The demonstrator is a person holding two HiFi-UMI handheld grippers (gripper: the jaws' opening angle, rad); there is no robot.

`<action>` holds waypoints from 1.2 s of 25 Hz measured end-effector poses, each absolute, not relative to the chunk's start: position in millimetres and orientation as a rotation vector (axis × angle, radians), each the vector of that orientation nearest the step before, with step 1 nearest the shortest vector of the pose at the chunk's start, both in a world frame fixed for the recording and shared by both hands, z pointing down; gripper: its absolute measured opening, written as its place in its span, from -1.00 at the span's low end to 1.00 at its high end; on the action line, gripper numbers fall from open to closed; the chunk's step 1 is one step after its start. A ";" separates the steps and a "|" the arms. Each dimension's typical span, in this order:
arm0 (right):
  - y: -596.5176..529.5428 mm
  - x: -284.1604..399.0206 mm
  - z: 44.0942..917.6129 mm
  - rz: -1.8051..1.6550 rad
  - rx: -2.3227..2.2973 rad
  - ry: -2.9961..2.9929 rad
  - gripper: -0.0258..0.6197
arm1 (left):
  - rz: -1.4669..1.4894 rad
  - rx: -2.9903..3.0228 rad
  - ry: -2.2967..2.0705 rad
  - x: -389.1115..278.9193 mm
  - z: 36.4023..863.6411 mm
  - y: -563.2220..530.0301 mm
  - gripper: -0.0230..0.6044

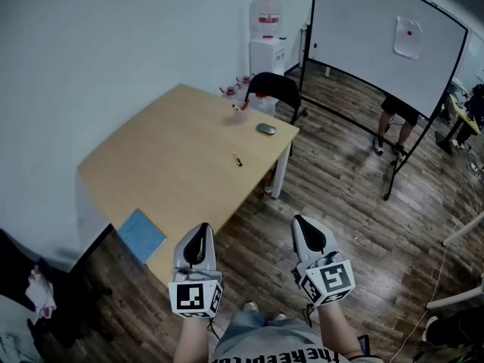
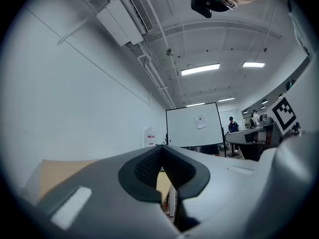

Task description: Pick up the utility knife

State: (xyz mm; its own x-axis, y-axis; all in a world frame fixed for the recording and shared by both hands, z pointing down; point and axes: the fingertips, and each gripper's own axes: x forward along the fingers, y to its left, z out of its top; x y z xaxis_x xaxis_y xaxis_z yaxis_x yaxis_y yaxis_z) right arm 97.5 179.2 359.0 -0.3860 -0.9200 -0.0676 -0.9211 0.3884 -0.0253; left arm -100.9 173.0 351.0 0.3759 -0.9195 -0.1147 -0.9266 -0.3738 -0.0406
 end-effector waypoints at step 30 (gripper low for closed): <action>131.9 74.4 369.5 -0.008 -1.770 2.477 -0.92 | 0.104 -2.584 1.622 -126.5 365.6 115.2 -0.86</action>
State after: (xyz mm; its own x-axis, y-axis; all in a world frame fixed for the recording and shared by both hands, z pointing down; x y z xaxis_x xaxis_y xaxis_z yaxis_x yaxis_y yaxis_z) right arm 74.4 131.9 369.5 -0.3205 -0.9442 -0.0756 -0.9437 0.3252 -0.0608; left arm -126.5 115.2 365.6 0.4341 -0.8947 -0.1050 -0.9008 -0.4325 -0.0389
